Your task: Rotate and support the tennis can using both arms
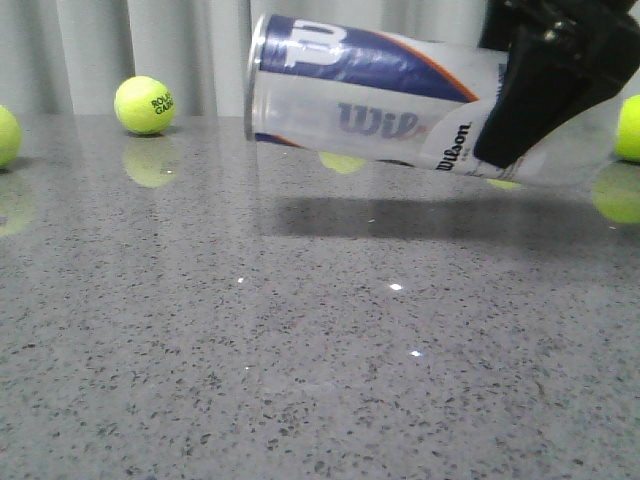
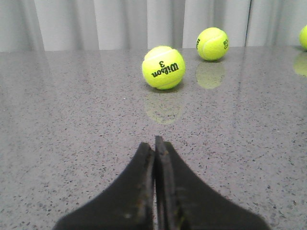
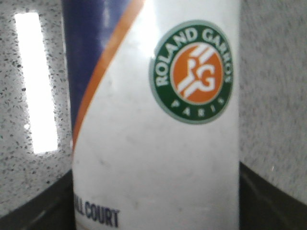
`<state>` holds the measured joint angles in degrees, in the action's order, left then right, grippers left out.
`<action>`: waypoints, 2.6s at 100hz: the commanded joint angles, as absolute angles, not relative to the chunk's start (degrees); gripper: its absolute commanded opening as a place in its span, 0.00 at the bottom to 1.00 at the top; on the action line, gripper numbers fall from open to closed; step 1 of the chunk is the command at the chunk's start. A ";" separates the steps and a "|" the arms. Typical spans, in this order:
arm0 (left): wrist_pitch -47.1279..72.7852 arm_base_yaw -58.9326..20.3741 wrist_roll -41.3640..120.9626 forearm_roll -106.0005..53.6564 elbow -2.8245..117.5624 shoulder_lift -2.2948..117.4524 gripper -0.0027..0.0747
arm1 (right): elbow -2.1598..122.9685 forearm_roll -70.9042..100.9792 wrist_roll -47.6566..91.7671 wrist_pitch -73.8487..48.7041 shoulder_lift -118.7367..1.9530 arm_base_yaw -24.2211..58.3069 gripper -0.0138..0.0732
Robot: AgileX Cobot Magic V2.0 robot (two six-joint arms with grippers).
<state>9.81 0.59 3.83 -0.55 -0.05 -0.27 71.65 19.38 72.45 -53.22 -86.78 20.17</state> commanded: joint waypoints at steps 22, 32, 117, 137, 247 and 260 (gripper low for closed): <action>5.46 0.64 3.30 -0.58 -2.64 -2.24 0.01 | 73.47 20.04 77.95 -47.15 -89.59 22.11 0.45; 5.46 0.64 3.30 -0.58 -2.64 -2.24 0.01 | 73.47 20.04 77.95 -46.55 -90.84 22.11 0.45; 5.46 0.64 3.30 -0.58 -2.64 -2.24 0.01 | 73.68 19.85 77.95 -46.36 -91.05 22.11 0.90; 5.46 0.64 3.30 -0.58 -2.64 -2.24 0.01 | 76.12 19.85 77.95 -49.20 -88.25 22.11 0.90; 5.20 0.64 3.30 -0.58 -2.64 -2.24 0.01 | 58.93 19.90 14.38 -29.64 -65.45 22.11 0.09; 4.74 0.64 3.30 -0.58 -2.64 -2.24 0.01 | 50.28 19.90 14.38 -19.96 -59.47 22.11 0.09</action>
